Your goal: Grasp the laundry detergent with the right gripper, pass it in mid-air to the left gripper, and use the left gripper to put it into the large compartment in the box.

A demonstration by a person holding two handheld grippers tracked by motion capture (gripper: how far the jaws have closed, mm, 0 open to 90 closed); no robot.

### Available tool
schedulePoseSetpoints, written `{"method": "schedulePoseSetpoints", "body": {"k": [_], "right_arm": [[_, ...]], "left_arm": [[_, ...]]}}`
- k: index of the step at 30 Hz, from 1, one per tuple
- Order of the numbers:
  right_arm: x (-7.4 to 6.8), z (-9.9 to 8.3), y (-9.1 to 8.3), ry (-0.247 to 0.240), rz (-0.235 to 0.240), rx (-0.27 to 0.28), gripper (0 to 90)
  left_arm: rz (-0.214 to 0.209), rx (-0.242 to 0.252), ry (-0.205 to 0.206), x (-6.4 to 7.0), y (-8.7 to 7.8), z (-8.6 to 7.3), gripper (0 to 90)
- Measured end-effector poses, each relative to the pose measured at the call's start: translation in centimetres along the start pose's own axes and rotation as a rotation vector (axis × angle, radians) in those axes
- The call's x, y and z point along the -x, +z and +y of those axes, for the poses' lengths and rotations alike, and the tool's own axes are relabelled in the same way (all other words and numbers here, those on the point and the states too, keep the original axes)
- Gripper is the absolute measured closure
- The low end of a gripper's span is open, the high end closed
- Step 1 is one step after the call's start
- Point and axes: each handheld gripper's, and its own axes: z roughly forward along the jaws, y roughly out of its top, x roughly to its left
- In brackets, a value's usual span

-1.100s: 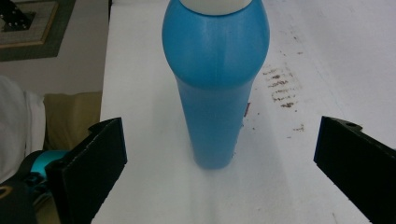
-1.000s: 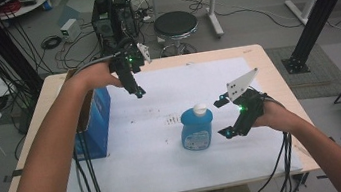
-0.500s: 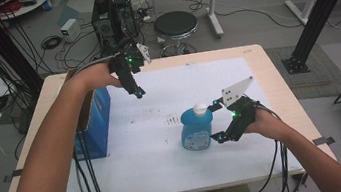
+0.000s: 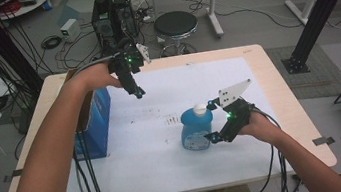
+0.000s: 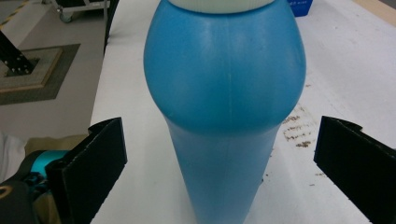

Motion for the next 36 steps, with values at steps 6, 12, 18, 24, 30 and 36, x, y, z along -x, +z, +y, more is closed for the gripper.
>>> {"method": "schedulePoseSetpoints", "body": {"k": [6, 12, 18, 24, 30, 36], "right_arm": [[0.0, -0.4, 0.6, 0.012, 0.003, 0.014, 1.4], [0.0, -0.5, 1.3, 0.005, 0.006, 0.028, 1.4], [0.2, -0.9, 2.2, -0.011, 0.009, 0.064, 1.5], [0.3, -1.3, 2.6, 0.001, 0.000, 0.113, 4.0], [0.3, -1.3, 2.7, -0.001, 0.002, 0.126, 8.0], [0.3, -1.7, 2.7, 0.004, 0.018, 0.145, 14.9]], "left_arm": [[-0.001, -0.002, -0.001, -0.1, 0.0, 0.0, 11.9], [-0.002, -0.005, -0.001, -0.1, 0.1, 0.0, 11.9], [0.000, -0.002, -0.003, -0.1, 0.1, -0.1, 11.9], [0.003, -0.001, 0.000, -0.1, 0.1, -0.1, 11.9], [0.000, -0.004, -0.003, -0.1, 0.1, -0.1, 11.9], [-0.001, -0.008, -0.003, -0.1, 0.1, -0.1, 11.9]]}}
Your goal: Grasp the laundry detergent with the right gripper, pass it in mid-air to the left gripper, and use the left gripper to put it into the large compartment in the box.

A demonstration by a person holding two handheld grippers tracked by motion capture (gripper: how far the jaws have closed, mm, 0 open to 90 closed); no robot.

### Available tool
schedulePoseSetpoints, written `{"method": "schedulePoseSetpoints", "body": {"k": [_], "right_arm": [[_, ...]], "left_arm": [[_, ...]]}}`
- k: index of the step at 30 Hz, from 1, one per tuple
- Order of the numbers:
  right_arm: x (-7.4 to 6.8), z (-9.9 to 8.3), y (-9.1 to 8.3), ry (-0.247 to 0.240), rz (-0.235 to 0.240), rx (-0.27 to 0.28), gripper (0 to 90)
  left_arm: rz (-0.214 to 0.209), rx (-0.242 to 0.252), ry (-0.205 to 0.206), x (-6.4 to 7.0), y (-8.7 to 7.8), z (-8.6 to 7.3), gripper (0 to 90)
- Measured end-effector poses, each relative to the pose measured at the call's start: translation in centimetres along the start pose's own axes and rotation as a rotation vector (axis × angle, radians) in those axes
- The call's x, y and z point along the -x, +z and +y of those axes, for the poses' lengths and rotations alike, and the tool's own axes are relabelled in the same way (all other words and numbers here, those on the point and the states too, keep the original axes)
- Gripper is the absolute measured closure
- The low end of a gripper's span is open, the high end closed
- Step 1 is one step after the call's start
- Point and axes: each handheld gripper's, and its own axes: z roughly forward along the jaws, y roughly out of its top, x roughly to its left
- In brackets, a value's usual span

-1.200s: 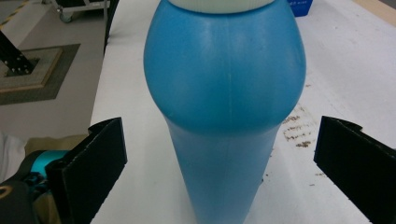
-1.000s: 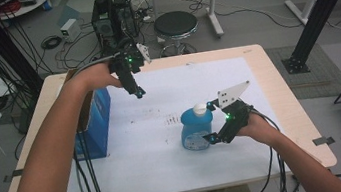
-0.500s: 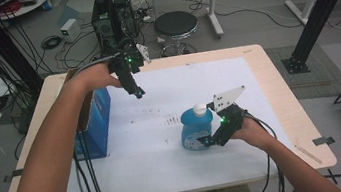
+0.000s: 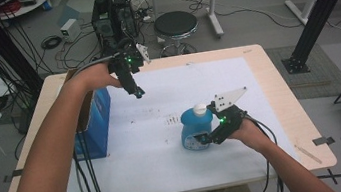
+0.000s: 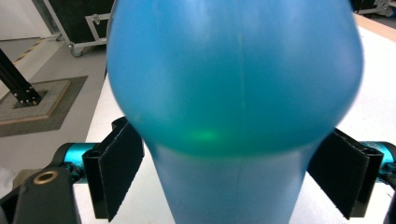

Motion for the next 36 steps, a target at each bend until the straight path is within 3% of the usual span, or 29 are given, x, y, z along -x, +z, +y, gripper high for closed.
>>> {"method": "schedulePoseSetpoints", "body": {"k": [5, 11, 13, 30, 36], "right_arm": [[-0.04, -0.07, 0.07, -0.005, 0.000, -0.003, 15.5], [-0.20, -0.13, 0.06, 0.001, -0.001, -0.002, 20.8], [-0.20, -0.18, 0.06, -0.001, 0.011, 0.004, 26.3], [-0.32, -0.27, 0.13, 0.003, 0.009, 0.014, 33.3], [-0.09, -0.29, 0.22, -0.028, -0.001, 0.033, 34.3]], "left_arm": [[-0.004, -0.001, 0.002, -0.01, 0.04, 0.04, 12.0], [-0.003, -0.002, 0.000, 0.00, 0.04, 0.05, 12.0], [-0.001, -0.002, -0.004, 0.00, 0.04, 0.02, 12.0], [0.001, -0.003, -0.003, 0.06, 0.12, 0.03, 12.0], [-0.003, -0.006, -0.004, 0.05, 0.20, 0.05, 11.9]]}}
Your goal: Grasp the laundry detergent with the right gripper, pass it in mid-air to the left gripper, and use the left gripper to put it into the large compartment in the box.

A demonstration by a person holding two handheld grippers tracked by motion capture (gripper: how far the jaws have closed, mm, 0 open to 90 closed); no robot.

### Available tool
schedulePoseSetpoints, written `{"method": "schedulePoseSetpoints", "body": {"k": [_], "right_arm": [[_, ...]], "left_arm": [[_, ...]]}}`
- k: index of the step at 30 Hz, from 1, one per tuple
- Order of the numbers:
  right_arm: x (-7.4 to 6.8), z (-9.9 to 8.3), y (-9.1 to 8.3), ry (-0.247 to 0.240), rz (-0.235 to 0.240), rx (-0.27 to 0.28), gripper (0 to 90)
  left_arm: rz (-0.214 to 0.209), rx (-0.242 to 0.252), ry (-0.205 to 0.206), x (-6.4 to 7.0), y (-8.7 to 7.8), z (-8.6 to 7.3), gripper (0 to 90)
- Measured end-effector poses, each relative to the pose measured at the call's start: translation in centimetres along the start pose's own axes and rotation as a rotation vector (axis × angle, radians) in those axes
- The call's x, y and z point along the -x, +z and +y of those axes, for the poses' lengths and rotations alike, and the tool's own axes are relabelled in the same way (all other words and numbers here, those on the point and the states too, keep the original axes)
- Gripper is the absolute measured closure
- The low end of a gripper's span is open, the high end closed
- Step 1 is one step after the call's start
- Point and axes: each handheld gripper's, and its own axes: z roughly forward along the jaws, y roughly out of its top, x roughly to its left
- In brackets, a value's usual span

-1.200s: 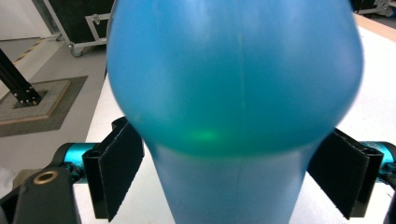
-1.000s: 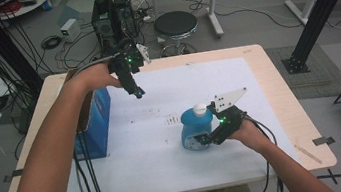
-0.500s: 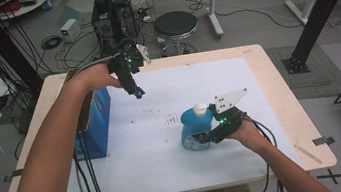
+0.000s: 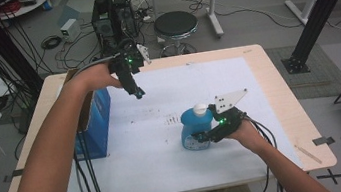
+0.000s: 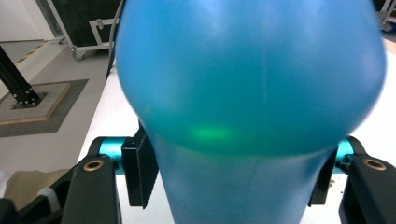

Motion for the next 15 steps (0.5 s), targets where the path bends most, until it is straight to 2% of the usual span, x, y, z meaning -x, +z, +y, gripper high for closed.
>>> {"method": "schedulePoseSetpoints", "body": {"k": [3, 4, 7, 10, 12, 13, 15], "right_arm": [[-0.01, -0.03, -0.01, -0.001, 0.000, 0.001, 37.2], [0.07, -0.03, 0.06, -0.018, 0.003, 0.012, 37.6], [-0.06, -0.03, 0.00, -0.002, 0.005, -0.002, 38.8], [0.06, -0.07, 0.09, -0.021, 0.001, 0.012, 39.6], [-0.01, -0.07, 0.02, -0.011, -0.001, 0.007, 40.3], [0.13, -0.07, 0.11, -0.029, 0.001, 0.016, 40.4], [0.13, -0.08, 0.11, -0.030, -0.001, 0.018, 40.5]], "left_arm": [[0.006, 0.000, 0.001, -0.02, 0.01, 0.01, 12.0], [0.005, 0.001, 0.000, -0.02, 0.03, 0.00, 12.0], [0.004, 0.000, 0.004, -0.06, 0.08, -0.01, 12.0], [-0.002, -0.014, 0.012, -0.15, 0.05, 0.00, 12.0], [0.002, -0.003, 0.000, -0.08, 0.13, -0.02, 12.0], [-0.005, -0.013, 0.011, -0.17, 0.05, -0.01, 12.0], [-0.002, -0.003, -0.003, -0.09, 0.14, -0.04, 12.0]]}}
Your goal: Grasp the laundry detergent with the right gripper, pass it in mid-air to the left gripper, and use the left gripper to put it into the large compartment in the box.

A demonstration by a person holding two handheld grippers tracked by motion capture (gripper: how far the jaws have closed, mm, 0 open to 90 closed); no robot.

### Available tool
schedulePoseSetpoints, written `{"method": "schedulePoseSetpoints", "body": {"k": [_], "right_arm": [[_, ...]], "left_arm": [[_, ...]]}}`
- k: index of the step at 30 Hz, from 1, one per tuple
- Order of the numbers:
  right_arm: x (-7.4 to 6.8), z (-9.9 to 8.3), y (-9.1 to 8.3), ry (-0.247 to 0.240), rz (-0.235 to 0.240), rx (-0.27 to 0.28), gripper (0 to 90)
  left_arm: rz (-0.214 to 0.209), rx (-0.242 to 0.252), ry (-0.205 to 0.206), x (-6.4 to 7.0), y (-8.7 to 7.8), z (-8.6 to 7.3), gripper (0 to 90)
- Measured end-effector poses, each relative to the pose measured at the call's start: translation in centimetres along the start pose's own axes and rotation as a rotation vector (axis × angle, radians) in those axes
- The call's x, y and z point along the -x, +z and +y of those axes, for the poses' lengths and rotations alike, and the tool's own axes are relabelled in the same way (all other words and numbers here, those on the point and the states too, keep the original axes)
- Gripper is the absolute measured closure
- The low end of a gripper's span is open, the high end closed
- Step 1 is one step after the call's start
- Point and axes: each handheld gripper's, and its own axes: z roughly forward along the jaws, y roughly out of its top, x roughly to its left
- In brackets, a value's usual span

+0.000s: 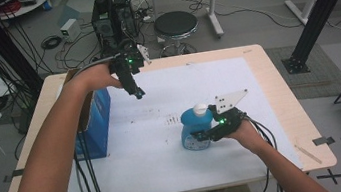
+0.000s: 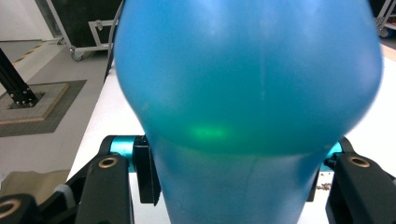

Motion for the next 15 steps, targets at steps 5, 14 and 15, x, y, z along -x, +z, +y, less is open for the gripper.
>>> {"method": "schedulePoseSetpoints", "body": {"k": [5, 14, 15], "right_arm": [[-0.05, 0.01, -0.02, 0.006, 0.001, 0.002, 40.8], [-0.20, 0.01, -0.07, -0.007, -0.015, -0.003, 42.7], [-0.32, 0.02, -0.14, 0.003, -0.013, -0.011, 42.9]], "left_arm": [[0.000, -0.003, 0.001, 0.01, 0.04, 0.03, 12.0], [-0.001, 0.000, 0.005, 0.37, 0.04, 0.21, 12.0], [0.000, -0.001, 0.009, 0.46, -0.02, 0.23, 12.0]]}}
